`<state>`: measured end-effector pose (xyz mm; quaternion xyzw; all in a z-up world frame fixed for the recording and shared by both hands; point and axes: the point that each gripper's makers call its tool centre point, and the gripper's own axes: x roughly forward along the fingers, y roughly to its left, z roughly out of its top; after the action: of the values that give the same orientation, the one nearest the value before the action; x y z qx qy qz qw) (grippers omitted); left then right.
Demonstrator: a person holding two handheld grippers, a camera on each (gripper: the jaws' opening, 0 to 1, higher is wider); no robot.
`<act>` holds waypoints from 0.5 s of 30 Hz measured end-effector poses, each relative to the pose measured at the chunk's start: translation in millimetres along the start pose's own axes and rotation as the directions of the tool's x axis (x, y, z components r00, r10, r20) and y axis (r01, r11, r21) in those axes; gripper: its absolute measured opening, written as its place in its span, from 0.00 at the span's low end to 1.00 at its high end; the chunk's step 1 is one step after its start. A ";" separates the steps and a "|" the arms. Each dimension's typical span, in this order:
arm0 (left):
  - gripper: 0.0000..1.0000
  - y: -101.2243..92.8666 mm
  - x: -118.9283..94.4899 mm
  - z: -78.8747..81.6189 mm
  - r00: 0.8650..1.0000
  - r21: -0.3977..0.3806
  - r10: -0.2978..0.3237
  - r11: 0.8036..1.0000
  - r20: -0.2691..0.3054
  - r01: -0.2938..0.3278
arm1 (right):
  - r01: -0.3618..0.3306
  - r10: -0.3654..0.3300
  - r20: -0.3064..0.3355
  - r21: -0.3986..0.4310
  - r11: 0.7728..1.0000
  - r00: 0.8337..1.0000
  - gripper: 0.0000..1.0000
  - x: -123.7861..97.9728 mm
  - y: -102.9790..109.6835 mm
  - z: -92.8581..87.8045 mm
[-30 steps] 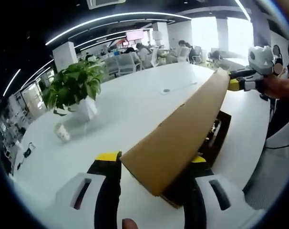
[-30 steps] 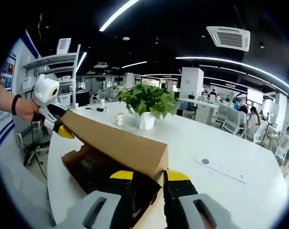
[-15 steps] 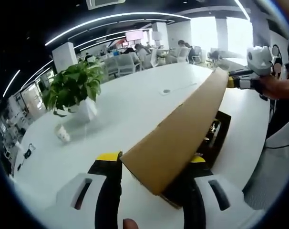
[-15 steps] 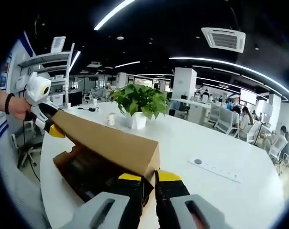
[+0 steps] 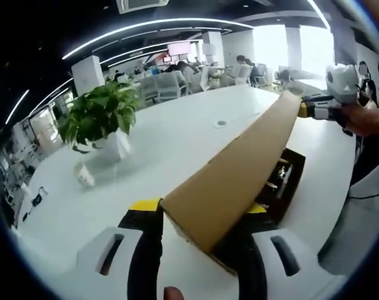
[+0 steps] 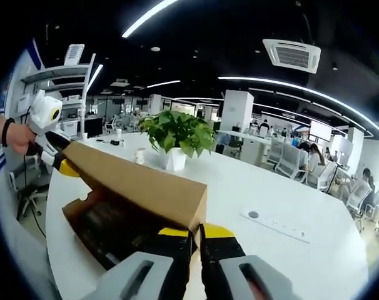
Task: Operate the shoe box by opening the lid, removing the specified soft item, and placing it in the target area until the item is outside and the box remains undamaged.
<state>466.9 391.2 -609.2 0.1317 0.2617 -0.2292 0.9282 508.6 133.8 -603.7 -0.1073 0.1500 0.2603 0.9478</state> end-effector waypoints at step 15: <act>0.33 12.8 -1.4 7.9 0.998 -0.060 0.053 0.997 0.025 -0.051 | 0.000 -0.001 -0.034 -0.010 1.000 0.999 0.00 1.1 0.3 5.2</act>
<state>475.5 399.8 -600.2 0.1078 0.2527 -0.1988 0.9408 510.5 136.0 -599.3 -0.1164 0.1648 0.2589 0.9446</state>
